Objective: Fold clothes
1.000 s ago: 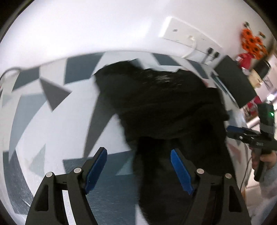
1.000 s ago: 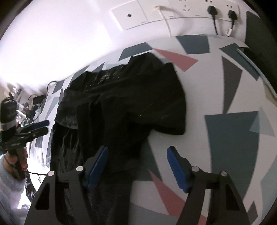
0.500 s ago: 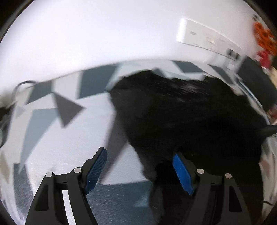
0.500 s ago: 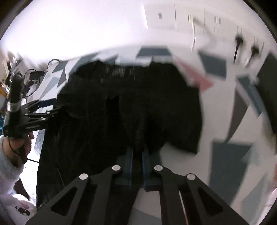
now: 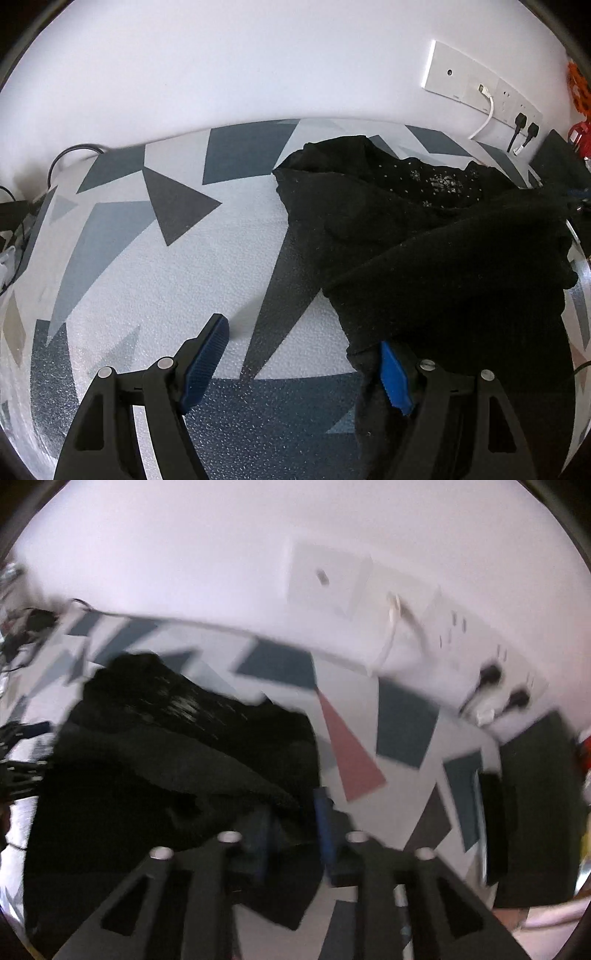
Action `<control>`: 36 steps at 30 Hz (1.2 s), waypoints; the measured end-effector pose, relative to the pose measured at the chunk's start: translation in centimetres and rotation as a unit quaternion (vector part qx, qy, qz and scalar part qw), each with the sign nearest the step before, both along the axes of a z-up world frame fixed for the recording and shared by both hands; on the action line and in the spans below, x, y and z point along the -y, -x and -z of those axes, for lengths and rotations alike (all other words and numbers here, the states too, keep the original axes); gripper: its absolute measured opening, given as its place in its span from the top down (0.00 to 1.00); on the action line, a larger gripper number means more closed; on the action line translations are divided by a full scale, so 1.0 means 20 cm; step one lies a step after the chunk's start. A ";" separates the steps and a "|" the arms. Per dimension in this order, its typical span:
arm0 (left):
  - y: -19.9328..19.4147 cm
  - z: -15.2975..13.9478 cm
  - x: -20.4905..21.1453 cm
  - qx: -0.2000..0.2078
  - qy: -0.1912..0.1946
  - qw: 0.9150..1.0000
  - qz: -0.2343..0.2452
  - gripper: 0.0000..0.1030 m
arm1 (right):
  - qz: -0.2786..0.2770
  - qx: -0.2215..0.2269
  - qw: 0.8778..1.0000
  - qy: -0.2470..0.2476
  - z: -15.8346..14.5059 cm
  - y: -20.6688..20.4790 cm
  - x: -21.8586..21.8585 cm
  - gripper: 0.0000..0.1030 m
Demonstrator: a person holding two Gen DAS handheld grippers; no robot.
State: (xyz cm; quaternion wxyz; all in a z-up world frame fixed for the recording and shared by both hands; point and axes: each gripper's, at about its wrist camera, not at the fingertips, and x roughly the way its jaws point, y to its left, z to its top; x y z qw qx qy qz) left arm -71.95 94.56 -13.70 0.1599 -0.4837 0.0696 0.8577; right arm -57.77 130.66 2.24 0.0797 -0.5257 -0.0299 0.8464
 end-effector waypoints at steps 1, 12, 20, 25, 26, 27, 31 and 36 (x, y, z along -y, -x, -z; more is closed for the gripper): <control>0.00 0.00 0.01 0.001 0.000 1.000 0.000 0.26 | 0.016 -0.003 1.000 0.016 0.01 -0.02 -0.05 0.67; 0.01 -0.01 0.04 0.004 -0.015 1.000 -0.011 0.26 | 0.007 -0.071 0.996 0.056 -0.05 -0.33 0.00 0.57; 0.04 -0.01 0.05 0.010 -0.019 1.000 -0.015 0.26 | -0.025 -0.021 0.999 0.039 0.16 -0.21 0.16 0.60; 0.05 0.00 0.08 0.016 -0.031 0.999 -0.020 0.24 | -0.026 -0.037 0.998 -0.041 0.07 -0.22 0.11 0.97; 0.05 0.00 0.08 0.016 -0.033 0.999 -0.019 0.24 | -0.024 -0.051 0.997 -0.053 0.01 -0.25 0.10 0.97; 0.05 0.00 0.09 0.017 -0.035 0.999 -0.019 0.24 | -0.023 -0.065 0.995 -0.065 -0.04 -0.27 0.08 0.97; 0.06 0.00 0.09 0.019 -0.035 0.999 -0.014 0.24 | -0.068 -0.008 0.997 -0.037 0.01 -0.32 0.09 0.96; 0.06 -0.01 0.10 0.022 -0.039 0.999 -0.016 0.24 | -0.060 0.041 0.997 -0.001 0.16 -0.40 0.04 0.80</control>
